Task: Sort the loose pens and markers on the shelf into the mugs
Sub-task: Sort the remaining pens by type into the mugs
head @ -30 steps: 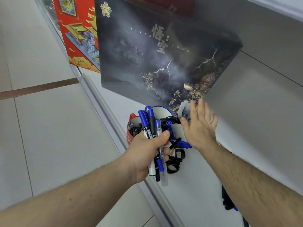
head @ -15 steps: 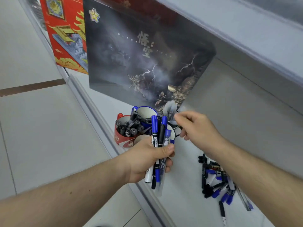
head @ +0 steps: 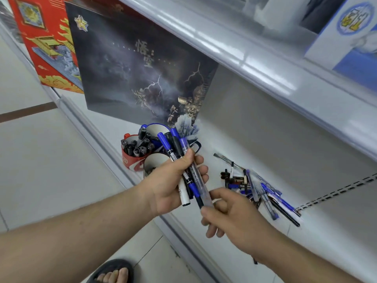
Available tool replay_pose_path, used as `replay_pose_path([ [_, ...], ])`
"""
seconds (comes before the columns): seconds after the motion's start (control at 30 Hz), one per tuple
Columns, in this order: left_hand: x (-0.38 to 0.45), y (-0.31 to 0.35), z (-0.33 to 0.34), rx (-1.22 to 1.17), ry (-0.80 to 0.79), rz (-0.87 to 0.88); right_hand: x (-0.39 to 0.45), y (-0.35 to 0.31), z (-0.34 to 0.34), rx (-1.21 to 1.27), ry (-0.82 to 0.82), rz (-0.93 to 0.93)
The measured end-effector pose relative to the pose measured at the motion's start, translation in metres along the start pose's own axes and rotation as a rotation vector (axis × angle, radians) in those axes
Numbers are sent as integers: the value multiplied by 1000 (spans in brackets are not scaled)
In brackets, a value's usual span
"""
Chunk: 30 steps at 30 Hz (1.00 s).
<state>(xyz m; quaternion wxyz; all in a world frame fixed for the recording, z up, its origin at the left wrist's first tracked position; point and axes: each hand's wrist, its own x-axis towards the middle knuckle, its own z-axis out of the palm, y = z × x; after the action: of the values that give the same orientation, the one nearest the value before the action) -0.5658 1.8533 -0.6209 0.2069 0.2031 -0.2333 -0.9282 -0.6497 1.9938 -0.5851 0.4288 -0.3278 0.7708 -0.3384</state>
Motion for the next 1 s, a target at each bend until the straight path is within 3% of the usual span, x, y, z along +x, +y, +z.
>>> replay_pose_path([
  [0.3,11,1,-20,74,59,20,4,29,-19,122,196,47],
  [0.47,9,-4,-29,275,123,41,13,27,-27,373,508,-72],
  [0.57,5,-11,-33,407,139,29,21,18,-31,434,597,-133],
  [0.7,6,-6,-45,507,175,26,54,-5,-39,350,711,-211],
  [0.83,13,13,-54,335,262,81,118,-35,-62,80,892,-364],
  [1.0,19,25,-63,178,268,77,197,-45,-56,-101,908,-388],
])
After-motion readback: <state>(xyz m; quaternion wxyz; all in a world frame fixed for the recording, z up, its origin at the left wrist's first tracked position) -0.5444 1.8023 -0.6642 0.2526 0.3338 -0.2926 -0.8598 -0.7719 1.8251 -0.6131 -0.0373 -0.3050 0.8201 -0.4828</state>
